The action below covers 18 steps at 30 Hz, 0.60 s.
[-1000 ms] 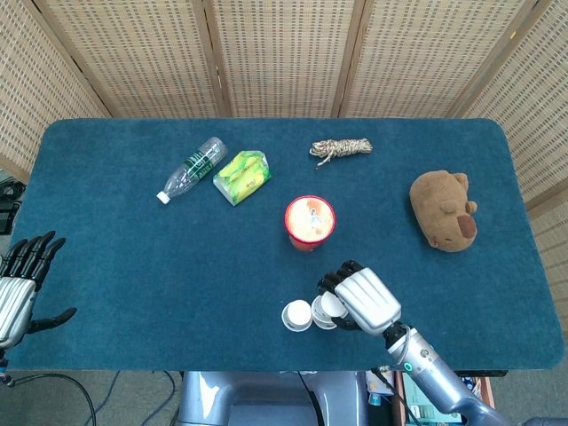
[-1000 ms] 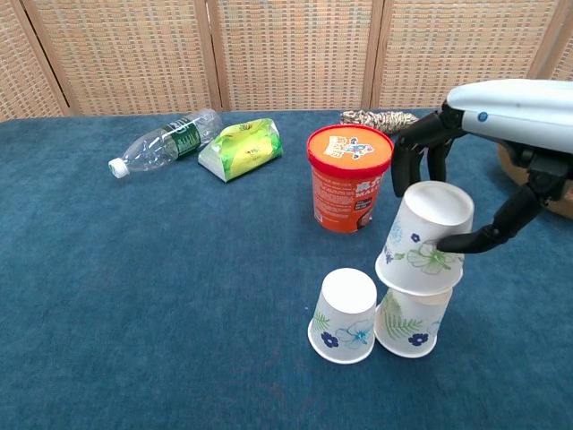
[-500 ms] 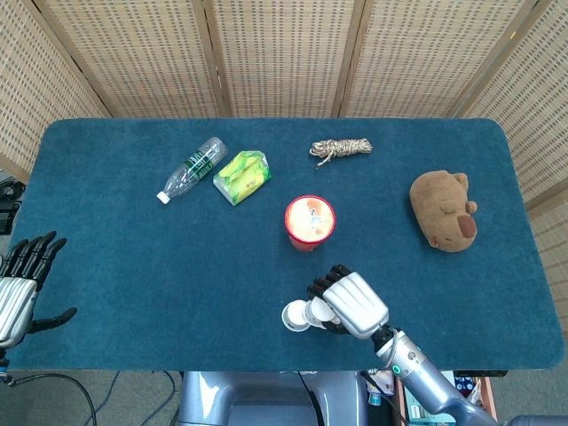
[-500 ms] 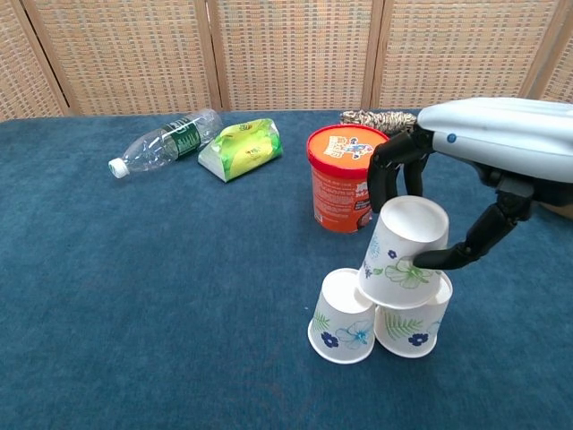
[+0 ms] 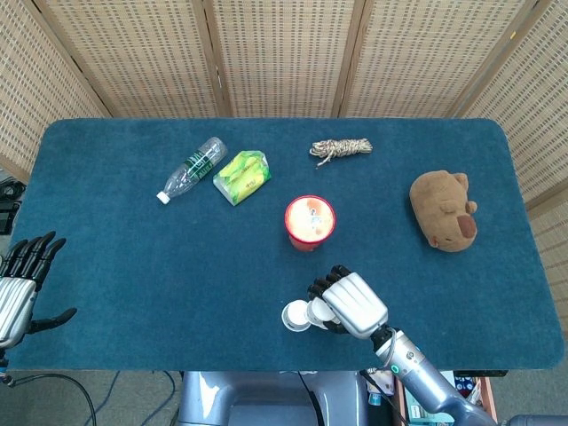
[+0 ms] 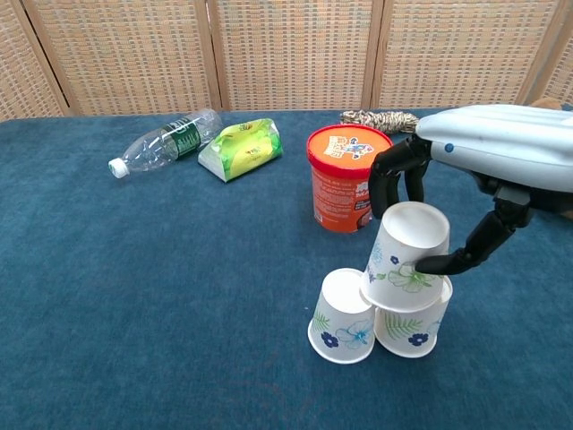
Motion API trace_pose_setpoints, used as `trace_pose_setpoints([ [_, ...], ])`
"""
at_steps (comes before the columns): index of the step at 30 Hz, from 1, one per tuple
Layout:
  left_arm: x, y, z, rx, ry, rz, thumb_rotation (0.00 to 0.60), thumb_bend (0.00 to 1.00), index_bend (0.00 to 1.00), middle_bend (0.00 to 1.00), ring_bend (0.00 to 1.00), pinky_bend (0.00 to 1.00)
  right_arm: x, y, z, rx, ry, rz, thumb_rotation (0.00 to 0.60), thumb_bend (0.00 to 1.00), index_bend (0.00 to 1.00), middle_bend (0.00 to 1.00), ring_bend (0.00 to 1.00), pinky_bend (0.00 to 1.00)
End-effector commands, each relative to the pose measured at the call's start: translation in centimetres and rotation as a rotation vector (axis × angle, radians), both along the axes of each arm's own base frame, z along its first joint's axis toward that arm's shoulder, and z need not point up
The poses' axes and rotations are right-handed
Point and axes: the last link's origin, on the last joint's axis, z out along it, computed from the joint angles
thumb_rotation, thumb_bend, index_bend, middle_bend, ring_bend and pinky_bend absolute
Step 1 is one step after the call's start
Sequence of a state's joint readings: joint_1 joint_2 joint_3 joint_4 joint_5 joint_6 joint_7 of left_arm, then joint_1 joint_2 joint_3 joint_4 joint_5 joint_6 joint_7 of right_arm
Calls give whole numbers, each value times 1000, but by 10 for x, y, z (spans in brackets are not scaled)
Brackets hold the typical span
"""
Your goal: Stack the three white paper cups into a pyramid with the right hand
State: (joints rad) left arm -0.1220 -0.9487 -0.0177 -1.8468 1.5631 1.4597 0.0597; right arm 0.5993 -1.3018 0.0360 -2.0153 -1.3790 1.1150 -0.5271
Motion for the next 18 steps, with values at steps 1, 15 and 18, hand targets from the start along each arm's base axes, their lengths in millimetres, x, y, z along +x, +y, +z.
trace_pose_setpoints([
  [1,0,0,0,0,0,0,600,120,0,0,0,0,0,0,-1,8,3,2,600,415,476,534,474,351],
  [15,0,0,0,-1,-1,0,600,120,0,0,0,0,-2,0,0,27,-5,9,600,354,419,350,416,351],
  [18,0,0,0,-1,-2,0,600,120,0,0,0,0,-2,0,1,28,-6,10,600,343,412,341,411,350],
])
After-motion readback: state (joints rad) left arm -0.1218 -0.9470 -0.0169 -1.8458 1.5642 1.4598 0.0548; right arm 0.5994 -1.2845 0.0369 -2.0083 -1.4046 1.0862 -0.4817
